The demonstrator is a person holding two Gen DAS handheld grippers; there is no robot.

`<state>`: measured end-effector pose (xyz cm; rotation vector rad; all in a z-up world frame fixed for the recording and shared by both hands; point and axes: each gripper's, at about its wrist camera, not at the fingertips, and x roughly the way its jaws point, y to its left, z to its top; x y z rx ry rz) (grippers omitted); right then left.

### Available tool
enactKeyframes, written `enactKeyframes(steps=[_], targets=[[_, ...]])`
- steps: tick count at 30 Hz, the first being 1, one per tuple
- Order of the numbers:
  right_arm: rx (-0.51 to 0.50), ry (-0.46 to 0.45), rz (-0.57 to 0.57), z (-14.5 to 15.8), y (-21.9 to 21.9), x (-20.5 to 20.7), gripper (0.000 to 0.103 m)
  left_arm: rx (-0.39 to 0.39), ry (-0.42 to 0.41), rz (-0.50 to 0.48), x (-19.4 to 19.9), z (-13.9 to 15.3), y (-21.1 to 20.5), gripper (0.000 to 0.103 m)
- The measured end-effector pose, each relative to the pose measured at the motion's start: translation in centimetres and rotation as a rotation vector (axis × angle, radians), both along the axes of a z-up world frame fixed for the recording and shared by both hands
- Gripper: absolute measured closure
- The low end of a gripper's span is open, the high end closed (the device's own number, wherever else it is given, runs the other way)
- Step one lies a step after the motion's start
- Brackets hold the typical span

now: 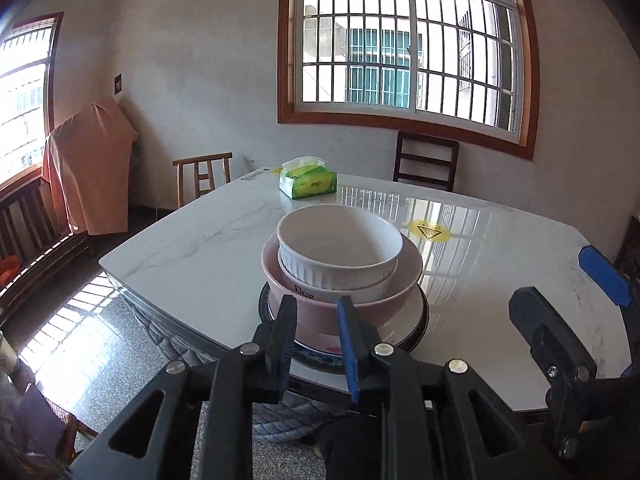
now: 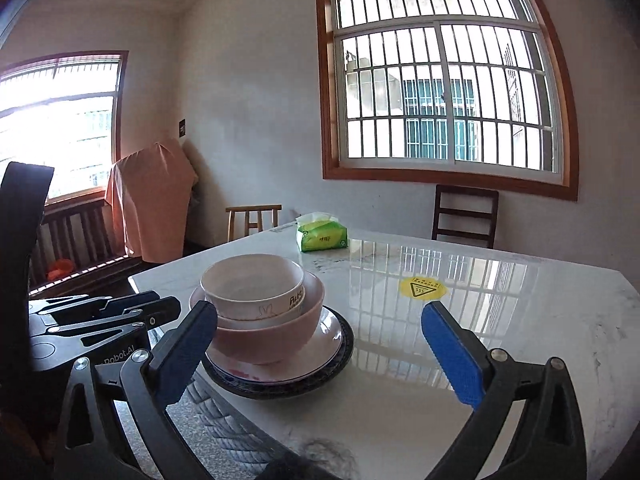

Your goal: Organize plates and bowls

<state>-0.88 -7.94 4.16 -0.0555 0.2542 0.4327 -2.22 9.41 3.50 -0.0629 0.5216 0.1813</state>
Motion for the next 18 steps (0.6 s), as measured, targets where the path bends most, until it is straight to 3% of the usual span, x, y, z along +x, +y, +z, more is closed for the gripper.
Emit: enactKeyframes(steps=[4, 9, 11, 12, 18], targets=[[-0.031, -0.083, -0.04, 0.3, -0.3, -2.1, 0.0, 0.027, -0.03, -0.005, -0.9, 0.2, -0.7, 0.081], [-0.002, -0.077, -0.046, 0.8, -1.1, -2.8, 0.0, 0.04, -0.071, -0.024, -2.3, 0.7, -1.0, 0.079], [0.002, -0.078, -0.043, 0.7, -1.2, -3.1, 0.0, 0.057, -0.089, -0.019, -3.1, 0.9, -1.3, 0.053], [0.002, -0.08, -0.045, 0.7, -1.2, -3.1, 0.0, 0.062, -0.103, -0.017, -3.5, 1.1, -1.3, 0.048], [0.011, -0.104, -0.052, 0.8, -1.6, -4.3, 0.0, 0.101, -0.16, -0.016, -4.8, 2.0, -1.9, 0.04]])
